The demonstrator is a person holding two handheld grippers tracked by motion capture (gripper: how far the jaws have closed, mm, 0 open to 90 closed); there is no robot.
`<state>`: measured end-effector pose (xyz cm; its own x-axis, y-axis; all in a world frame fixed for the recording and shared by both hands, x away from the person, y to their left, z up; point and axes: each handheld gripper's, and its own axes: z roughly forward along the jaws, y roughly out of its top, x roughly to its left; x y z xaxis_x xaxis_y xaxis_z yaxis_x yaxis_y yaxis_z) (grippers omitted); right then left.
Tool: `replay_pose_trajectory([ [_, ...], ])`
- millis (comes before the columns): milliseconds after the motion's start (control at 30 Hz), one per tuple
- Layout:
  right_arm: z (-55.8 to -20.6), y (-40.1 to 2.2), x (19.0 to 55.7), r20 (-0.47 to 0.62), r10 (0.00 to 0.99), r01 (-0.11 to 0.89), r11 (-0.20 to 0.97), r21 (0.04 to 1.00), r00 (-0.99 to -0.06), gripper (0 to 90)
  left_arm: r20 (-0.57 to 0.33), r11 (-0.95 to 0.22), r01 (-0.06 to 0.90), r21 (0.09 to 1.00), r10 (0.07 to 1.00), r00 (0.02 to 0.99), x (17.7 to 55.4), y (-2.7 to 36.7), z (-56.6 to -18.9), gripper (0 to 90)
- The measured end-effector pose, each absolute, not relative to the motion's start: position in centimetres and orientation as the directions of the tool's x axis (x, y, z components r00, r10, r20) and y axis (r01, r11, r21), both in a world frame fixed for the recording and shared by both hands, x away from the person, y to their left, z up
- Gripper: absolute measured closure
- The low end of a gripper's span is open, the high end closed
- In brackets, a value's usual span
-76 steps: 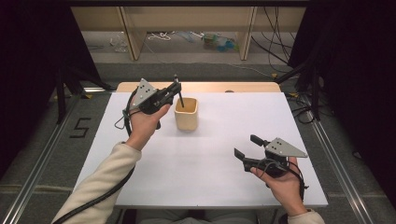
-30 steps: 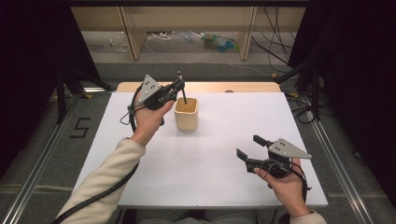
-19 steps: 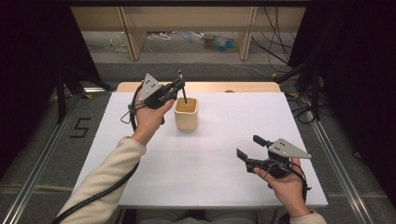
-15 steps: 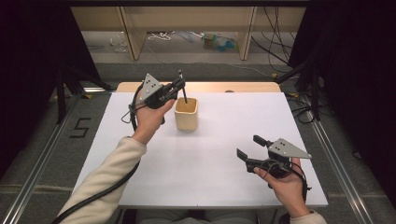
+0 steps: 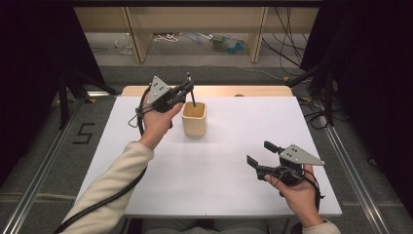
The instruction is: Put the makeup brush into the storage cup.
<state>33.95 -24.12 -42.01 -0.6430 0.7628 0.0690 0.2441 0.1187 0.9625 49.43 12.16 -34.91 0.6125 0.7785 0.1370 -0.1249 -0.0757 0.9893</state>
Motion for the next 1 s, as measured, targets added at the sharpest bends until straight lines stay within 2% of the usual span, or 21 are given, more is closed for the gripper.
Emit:
replay_pose_trajectory([
  [1000, -42.06, -24.18, 34.01, 0.064, 0.769, 0.241, 0.119, 0.963, -0.637, 20.1, 0.139, -0.091, -0.110, 0.990, 0.789, 0.598, 50.31, 11.80, -35.37, 83.7],
])
